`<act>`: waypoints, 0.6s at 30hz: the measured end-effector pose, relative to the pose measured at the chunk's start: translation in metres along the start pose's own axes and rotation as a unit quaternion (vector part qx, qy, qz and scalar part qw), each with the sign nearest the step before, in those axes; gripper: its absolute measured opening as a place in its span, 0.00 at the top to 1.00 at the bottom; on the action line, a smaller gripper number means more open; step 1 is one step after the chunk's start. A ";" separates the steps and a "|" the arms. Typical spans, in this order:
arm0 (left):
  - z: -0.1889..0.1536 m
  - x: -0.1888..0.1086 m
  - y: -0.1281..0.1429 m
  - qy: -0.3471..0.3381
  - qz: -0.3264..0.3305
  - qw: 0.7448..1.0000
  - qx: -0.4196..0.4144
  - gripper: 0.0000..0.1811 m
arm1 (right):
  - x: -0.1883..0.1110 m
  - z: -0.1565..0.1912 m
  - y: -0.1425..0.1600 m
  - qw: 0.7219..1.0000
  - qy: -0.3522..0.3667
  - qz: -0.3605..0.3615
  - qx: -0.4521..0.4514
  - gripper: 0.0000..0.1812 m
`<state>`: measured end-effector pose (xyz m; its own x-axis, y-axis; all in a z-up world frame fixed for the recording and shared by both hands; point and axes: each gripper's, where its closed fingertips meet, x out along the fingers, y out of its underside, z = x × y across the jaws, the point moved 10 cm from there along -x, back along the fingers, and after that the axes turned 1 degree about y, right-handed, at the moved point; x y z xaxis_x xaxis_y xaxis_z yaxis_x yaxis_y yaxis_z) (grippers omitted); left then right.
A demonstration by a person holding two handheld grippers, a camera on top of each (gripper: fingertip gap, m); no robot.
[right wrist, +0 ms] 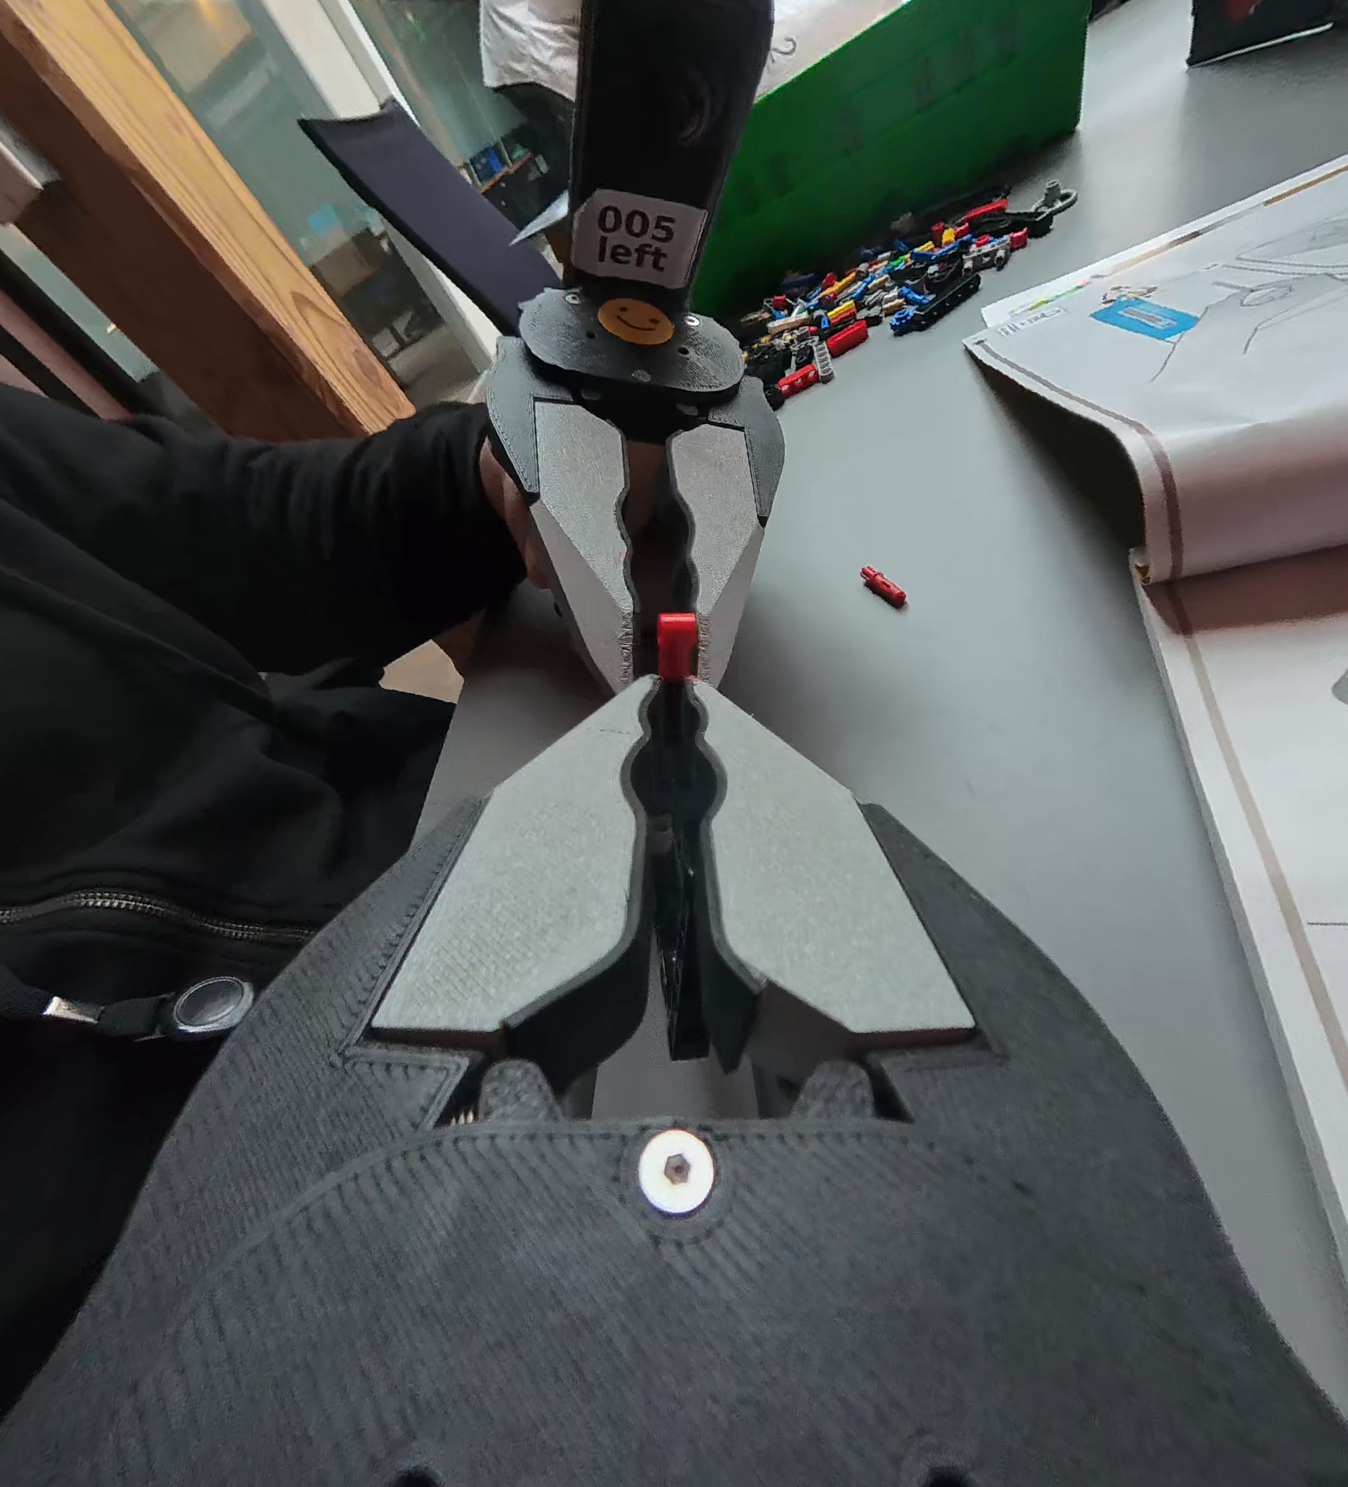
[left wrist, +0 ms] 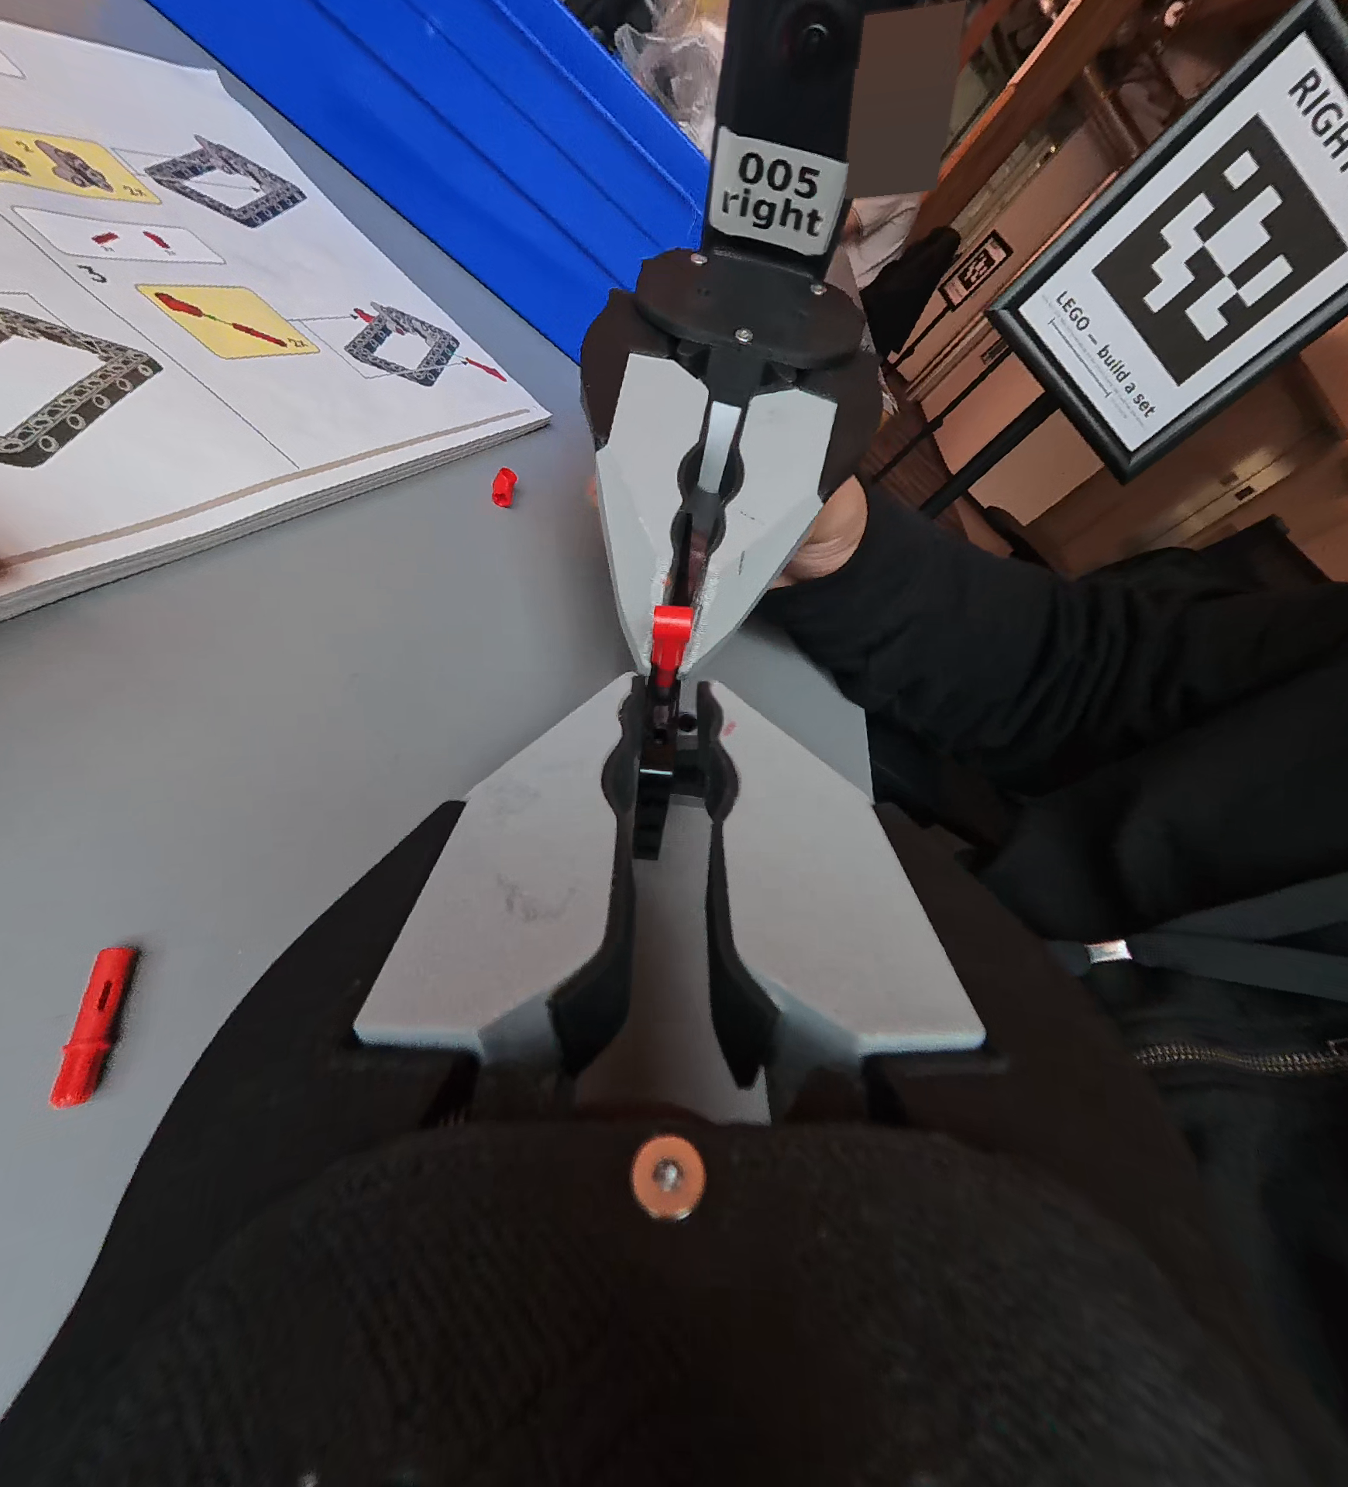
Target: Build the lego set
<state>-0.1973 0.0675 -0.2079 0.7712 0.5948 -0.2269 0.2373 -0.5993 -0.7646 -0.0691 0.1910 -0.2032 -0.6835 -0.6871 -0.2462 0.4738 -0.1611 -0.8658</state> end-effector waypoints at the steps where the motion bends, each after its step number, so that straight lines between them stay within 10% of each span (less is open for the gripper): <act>1: -0.001 0.000 0.000 -0.003 -0.003 1.000 0.007 0.94 | 0.000 0.001 0.000 1.000 0.001 -0.005 -0.004 1.00; 18: -0.009 0.004 0.000 -0.013 0.019 0.997 0.072 0.97 | -0.004 0.006 0.001 0.999 -0.017 0.003 -0.048 0.96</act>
<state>-0.1884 0.0648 -0.2034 0.7620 0.5880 -0.2713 0.1193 -0.5392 -0.8337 -0.0625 0.1898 -0.2003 -0.6601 -0.7123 -0.2386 0.4224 -0.0894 -0.9020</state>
